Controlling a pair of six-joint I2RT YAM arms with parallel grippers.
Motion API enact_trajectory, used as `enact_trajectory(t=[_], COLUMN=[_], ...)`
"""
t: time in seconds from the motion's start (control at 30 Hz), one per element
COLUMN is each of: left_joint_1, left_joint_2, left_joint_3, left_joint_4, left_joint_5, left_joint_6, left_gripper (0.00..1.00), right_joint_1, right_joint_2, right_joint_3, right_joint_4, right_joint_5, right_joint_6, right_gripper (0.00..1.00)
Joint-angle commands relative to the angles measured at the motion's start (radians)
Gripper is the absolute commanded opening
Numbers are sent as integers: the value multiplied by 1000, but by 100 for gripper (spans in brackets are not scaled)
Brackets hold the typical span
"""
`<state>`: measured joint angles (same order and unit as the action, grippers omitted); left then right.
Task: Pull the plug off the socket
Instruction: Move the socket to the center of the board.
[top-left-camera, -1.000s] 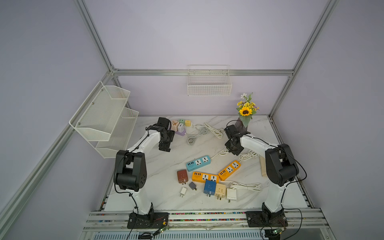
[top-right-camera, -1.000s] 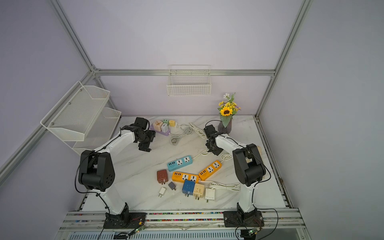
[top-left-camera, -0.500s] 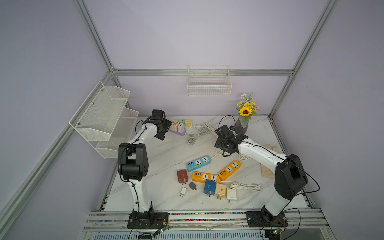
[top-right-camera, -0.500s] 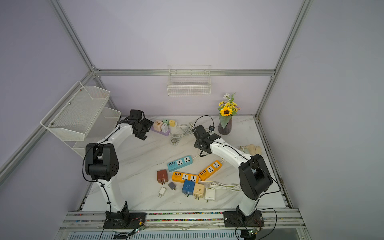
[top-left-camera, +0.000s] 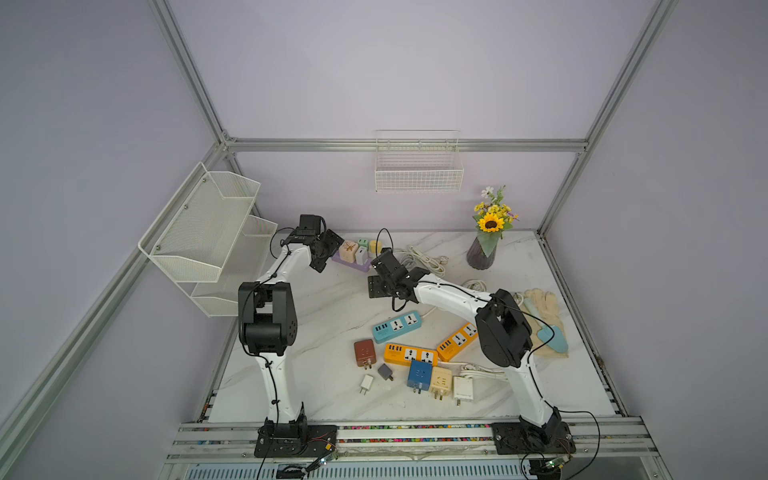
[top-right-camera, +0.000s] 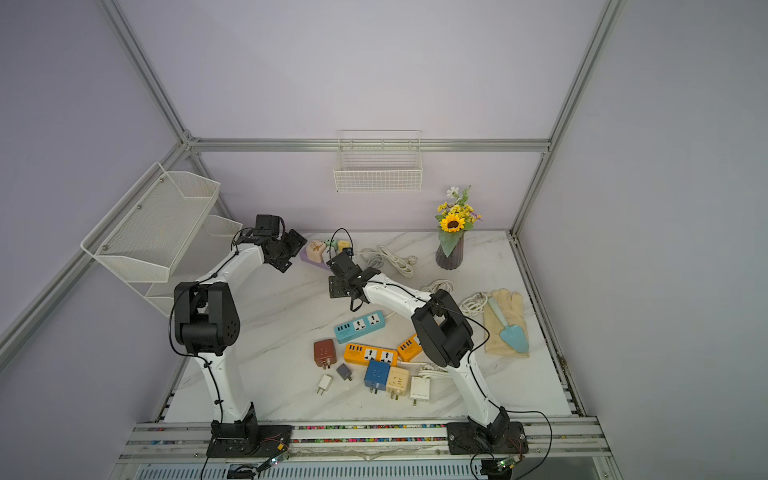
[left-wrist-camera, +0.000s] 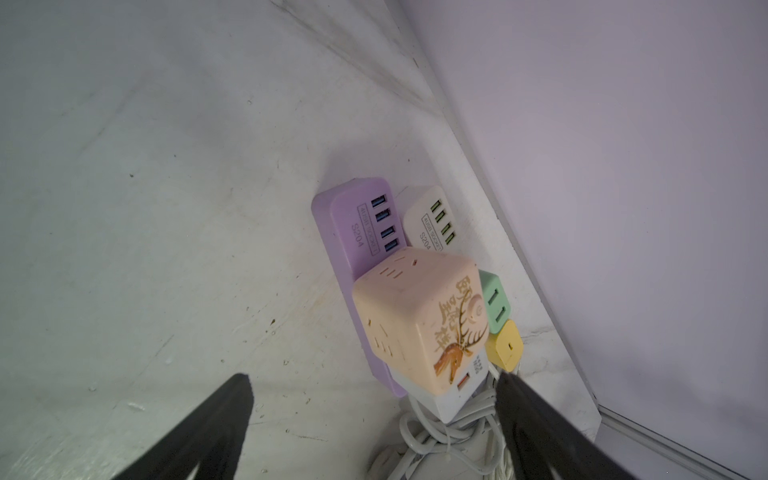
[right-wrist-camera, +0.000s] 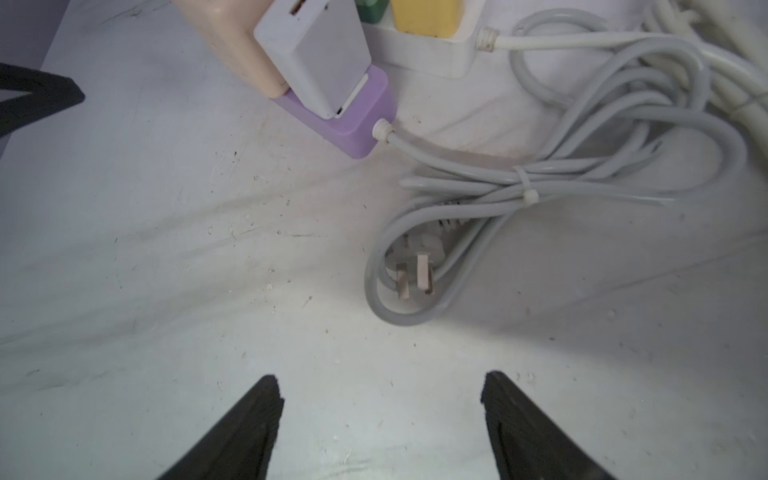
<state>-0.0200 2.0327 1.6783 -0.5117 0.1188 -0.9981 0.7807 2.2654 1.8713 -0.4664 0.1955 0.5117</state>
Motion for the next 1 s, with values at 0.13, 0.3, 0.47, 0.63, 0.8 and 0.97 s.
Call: enact_trajectory(t=[0.13, 0.3, 0.47, 0.63, 0.8, 0.97], left_joint_1=[8, 10, 17, 20, 20, -6], left_joint_2=[-99, -131, -155, -163, -164, -149], left_joint_3=[-84, -114, -145, -161, -180, -202], left_joint_4=[51, 45, 21, -35, -83, -68], left_joint_5=[28, 25, 16, -6, -11, 27], left_joint_6=[-7, -34, -102, -212, -336, -422], left_gripper=[95, 96, 96, 95, 95, 96], right_joint_1=[-1, 0, 7, 37, 42, 42], right_joint_2=[173, 277, 256, 79, -99, -263], right_joint_3=[216, 360, 348, 127, -99, -323], right_joint_4=[-75, -167, -210, -115, -92, -48], right_joint_5=[129, 166, 190, 243, 262, 255], right_joint_6=[-9, -21, -31, -94, -81, -81], right_gripper=[76, 56, 17, 4, 0, 0])
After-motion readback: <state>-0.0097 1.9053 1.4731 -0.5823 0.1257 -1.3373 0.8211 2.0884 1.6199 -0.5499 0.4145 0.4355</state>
